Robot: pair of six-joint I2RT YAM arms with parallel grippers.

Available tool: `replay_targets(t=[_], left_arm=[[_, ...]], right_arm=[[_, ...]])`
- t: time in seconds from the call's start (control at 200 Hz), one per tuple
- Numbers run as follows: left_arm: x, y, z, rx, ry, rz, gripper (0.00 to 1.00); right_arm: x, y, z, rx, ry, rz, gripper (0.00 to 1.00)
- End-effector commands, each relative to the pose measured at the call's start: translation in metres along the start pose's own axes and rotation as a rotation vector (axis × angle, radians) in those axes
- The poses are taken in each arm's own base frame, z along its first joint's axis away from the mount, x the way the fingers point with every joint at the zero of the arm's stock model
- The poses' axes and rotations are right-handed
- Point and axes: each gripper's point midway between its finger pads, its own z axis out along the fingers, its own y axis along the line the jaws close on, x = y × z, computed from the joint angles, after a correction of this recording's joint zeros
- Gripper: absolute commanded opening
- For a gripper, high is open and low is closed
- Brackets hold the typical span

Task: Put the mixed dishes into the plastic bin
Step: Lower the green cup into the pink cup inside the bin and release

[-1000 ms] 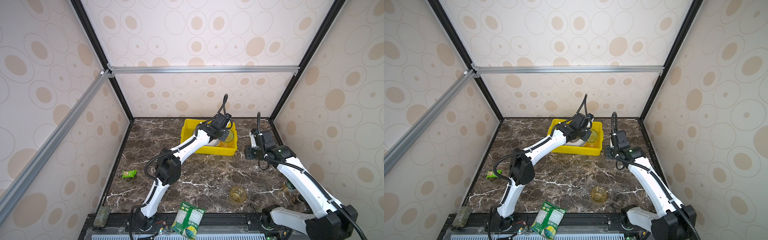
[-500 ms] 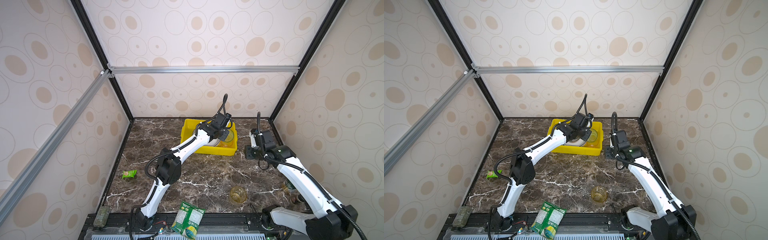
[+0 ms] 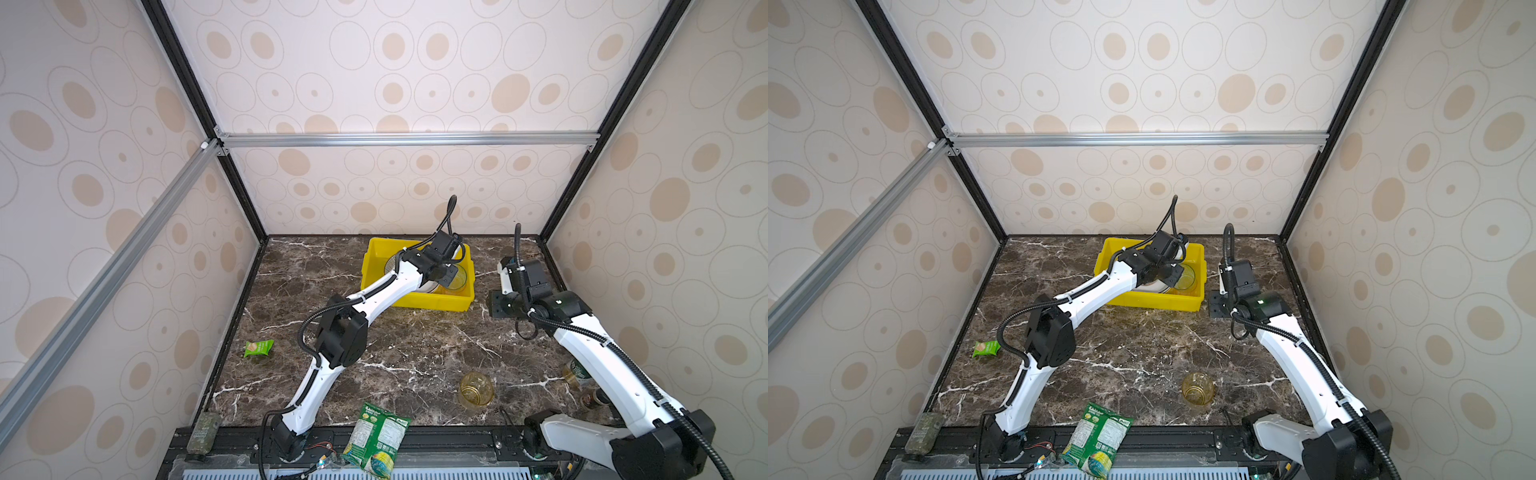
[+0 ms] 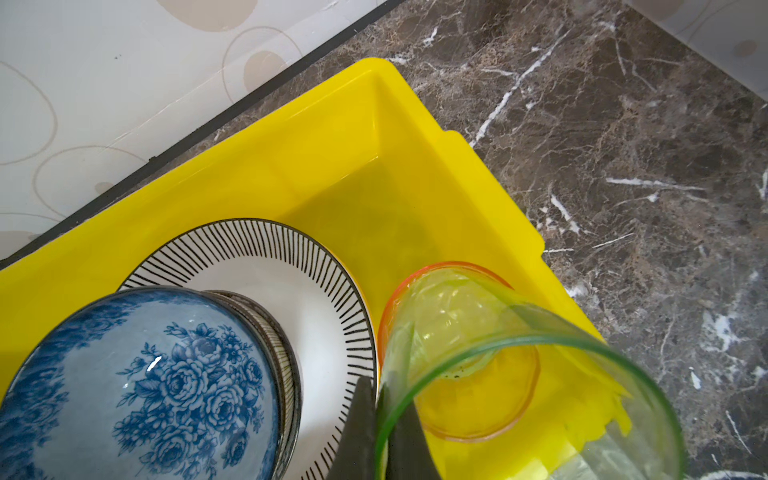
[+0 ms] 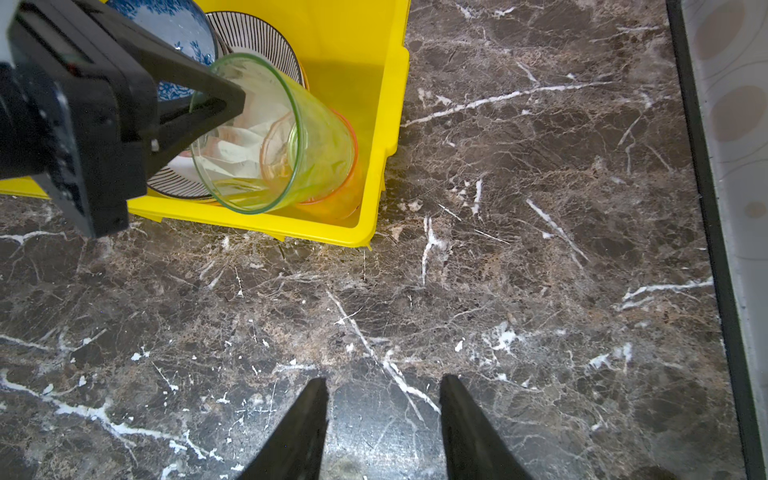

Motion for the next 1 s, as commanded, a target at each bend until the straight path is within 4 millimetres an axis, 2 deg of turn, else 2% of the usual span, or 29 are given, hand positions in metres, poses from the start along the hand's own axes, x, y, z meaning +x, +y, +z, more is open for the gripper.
replay_targets(t=[0.0,0.325,0.995], left_arm=[[-0.015,0.005,-0.006,0.002,-0.034,-0.017,0.0],[-0.007,0.002,0.003,0.016,-0.013,-0.031,0.0],[0.007,-0.01,0.01,0.074,0.055,-0.096,0.12]], right_arm=[[0.005,0.0,0.001,-0.002,0.01,-0.011,0.47],[0.007,0.001,0.002,-0.008,0.013,-0.009,0.47],[0.008,0.006,0.003,-0.041,0.012,0.003,0.47]])
